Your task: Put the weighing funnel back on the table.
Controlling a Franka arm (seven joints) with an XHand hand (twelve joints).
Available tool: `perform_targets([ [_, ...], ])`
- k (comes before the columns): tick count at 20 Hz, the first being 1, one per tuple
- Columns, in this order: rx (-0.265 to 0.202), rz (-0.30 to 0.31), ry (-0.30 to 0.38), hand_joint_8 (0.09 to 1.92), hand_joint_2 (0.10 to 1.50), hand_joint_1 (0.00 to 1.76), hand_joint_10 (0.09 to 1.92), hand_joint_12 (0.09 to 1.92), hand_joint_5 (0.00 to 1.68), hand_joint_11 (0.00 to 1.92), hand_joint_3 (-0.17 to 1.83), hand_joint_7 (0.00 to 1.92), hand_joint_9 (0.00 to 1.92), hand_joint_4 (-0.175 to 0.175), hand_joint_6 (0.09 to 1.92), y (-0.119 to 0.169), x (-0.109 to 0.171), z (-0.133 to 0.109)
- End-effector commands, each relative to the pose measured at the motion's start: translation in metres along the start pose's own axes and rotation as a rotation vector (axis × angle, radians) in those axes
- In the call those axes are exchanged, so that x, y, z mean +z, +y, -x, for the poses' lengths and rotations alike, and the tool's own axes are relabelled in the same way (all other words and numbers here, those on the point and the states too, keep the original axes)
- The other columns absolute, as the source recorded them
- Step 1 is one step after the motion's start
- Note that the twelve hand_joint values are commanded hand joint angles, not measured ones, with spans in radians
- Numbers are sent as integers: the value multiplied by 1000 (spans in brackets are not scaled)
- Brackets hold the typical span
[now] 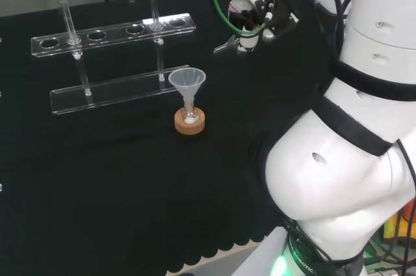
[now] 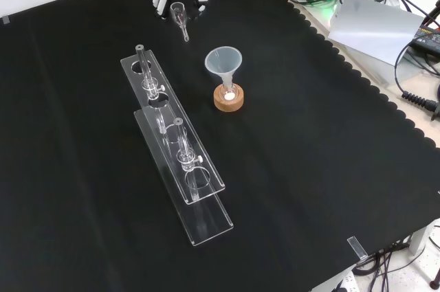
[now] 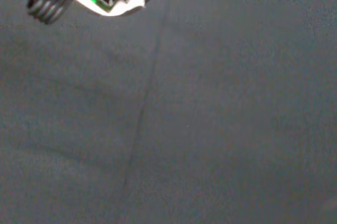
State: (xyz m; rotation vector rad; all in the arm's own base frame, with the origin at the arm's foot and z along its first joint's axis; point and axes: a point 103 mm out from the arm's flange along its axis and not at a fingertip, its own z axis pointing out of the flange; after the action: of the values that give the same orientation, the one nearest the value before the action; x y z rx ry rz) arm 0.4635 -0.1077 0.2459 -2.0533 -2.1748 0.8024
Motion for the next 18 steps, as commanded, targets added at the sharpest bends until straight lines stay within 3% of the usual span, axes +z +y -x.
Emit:
perform_targets([
  [1, 2, -15, 55, 679, 650, 1110, 463, 1153, 1115, 702, 828, 820, 1042, 79, 1026, 9, 24, 1],
  [18, -18, 3, 194, 685, 654, 1111, 462, 1154, 1112, 702, 823, 816, 1042, 74, 1028, 50, 87, -3],
])
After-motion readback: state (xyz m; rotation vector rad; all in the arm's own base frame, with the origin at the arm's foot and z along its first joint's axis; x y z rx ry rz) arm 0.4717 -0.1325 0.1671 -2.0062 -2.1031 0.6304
